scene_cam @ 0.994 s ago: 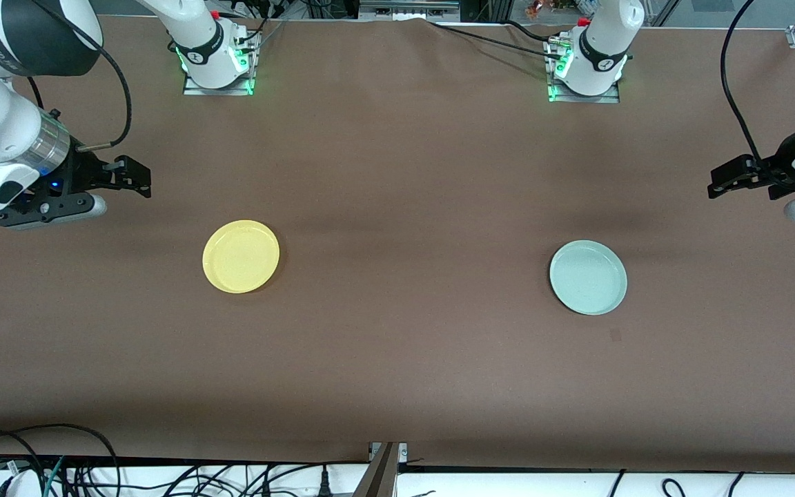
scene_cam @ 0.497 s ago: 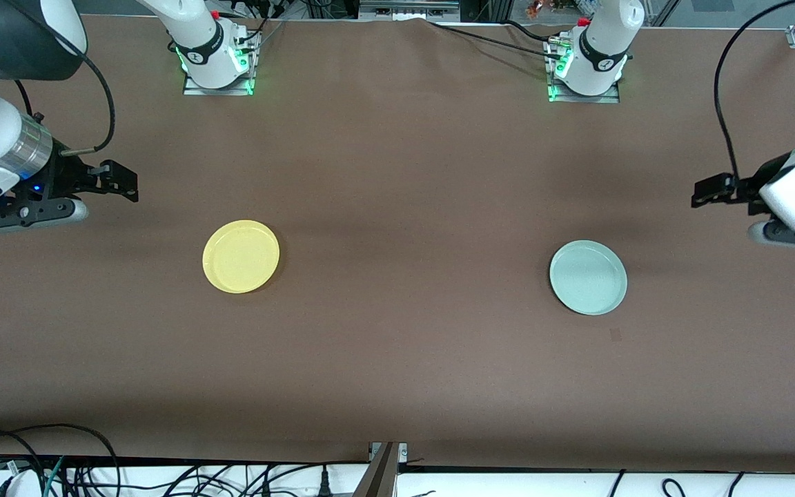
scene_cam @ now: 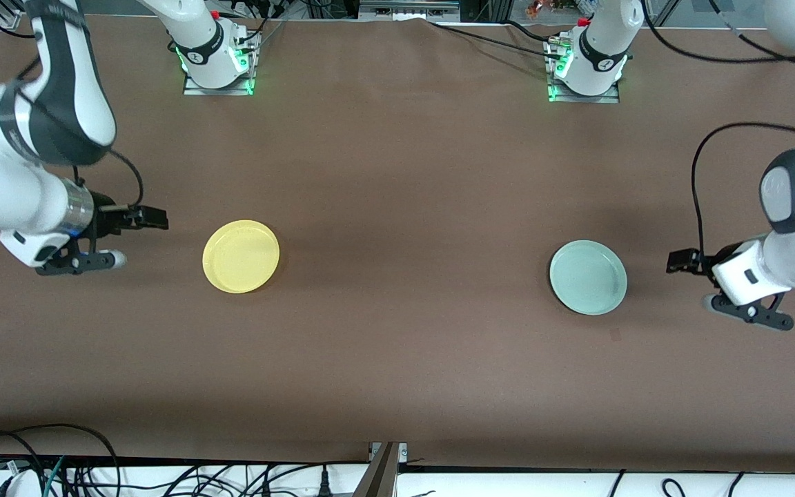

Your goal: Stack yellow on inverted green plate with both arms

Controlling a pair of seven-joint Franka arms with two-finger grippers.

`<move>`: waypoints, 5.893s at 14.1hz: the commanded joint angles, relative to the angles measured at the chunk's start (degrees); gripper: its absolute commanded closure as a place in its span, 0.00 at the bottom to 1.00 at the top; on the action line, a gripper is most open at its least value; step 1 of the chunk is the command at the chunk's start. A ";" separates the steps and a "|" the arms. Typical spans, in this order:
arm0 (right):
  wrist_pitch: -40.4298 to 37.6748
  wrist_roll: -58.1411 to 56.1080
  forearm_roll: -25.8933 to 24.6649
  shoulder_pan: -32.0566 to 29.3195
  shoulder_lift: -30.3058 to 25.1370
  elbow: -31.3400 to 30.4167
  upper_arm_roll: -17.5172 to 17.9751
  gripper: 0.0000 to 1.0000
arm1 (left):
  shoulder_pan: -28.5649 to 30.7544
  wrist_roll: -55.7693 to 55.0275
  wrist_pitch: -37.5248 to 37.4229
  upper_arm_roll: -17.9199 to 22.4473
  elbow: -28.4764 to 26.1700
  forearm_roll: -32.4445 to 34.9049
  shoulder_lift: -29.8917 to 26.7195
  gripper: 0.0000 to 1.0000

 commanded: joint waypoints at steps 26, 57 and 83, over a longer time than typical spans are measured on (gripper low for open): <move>29.42 7.44 1.56 1.75 9.26 -17.18 2.28 1.00 | -1.83 18.23 19.75 -2.95 -8.41 -6.35 9.05 1.00; 13.85 7.18 17.56 -4.58 8.91 1.37 1.40 1.00 | -55.63 -56.03 -17.55 -2.59 20.23 46.15 23.63 0.00; 14.47 12.89 20.89 2.27 10.23 -1.26 2.72 1.00 | -15.66 -28.46 -19.96 -2.59 19.54 10.55 -1.93 0.00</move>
